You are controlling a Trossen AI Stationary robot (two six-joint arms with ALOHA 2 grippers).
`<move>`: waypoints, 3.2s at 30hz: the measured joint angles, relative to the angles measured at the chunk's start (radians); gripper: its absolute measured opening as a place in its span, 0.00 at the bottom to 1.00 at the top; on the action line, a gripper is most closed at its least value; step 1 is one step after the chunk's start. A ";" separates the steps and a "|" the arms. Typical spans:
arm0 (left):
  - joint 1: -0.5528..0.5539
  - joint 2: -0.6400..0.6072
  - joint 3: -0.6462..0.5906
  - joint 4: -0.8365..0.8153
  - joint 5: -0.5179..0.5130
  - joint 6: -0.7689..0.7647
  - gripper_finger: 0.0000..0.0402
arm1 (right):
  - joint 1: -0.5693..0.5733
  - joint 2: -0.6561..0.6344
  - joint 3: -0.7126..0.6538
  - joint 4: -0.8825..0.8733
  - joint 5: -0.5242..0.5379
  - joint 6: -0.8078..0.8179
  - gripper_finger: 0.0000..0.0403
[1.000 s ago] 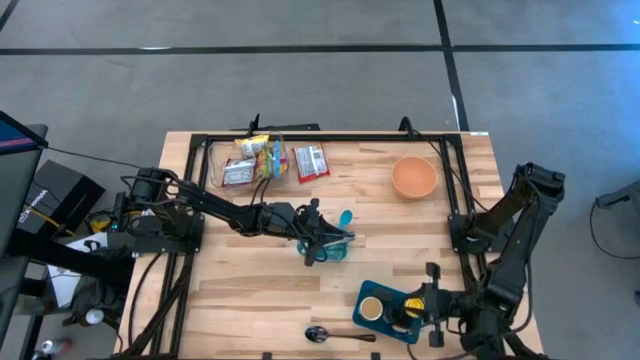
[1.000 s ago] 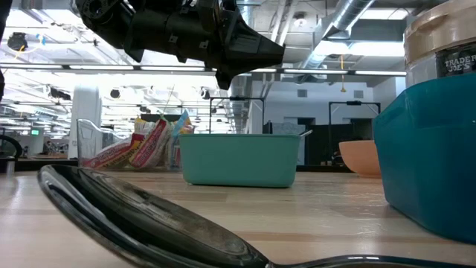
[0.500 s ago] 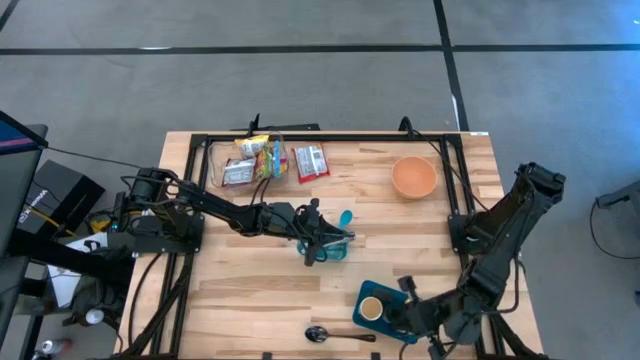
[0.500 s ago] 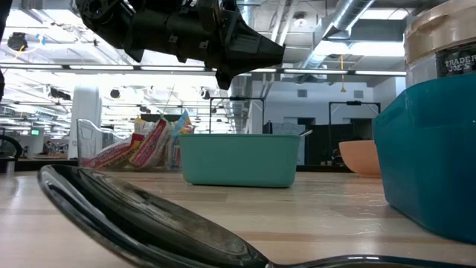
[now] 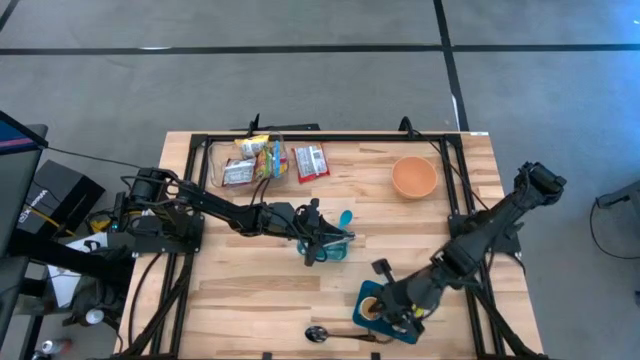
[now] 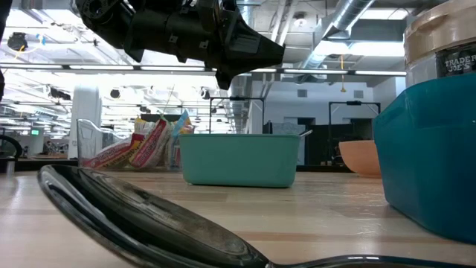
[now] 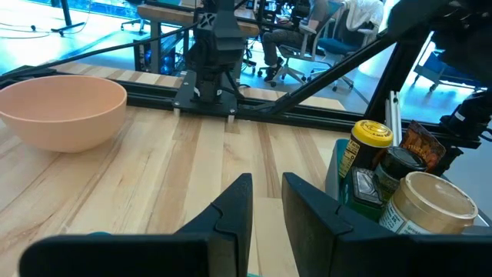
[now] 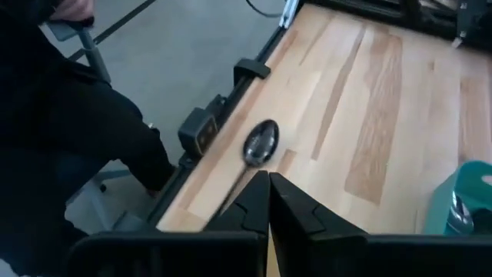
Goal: Pick & Place Food Item
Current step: Put the black tablespoon into the green bin
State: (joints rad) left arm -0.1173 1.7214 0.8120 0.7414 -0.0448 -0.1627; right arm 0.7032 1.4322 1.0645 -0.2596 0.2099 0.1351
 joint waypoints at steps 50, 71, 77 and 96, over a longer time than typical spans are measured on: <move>-0.039 0.000 0.001 0.056 0.000 -0.041 0.17 | -0.149 -0.461 -0.329 -0.280 0.341 0.337 0.00; -0.289 0.000 0.001 0.346 0.001 -0.106 0.17 | -0.148 -0.183 -0.329 -0.035 0.337 0.240 0.00; -0.334 0.000 0.001 0.327 0.000 -0.101 0.16 | -0.149 -0.167 -0.325 -0.029 0.337 0.223 0.00; -0.443 0.000 0.311 -0.337 -0.203 0.058 0.00 | -0.150 -0.176 -0.325 -0.042 0.339 0.222 0.00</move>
State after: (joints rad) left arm -0.5600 1.7210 1.1234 0.4047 -0.2475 -0.1051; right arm 0.5533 1.2560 0.7399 -0.3016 0.5491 0.3573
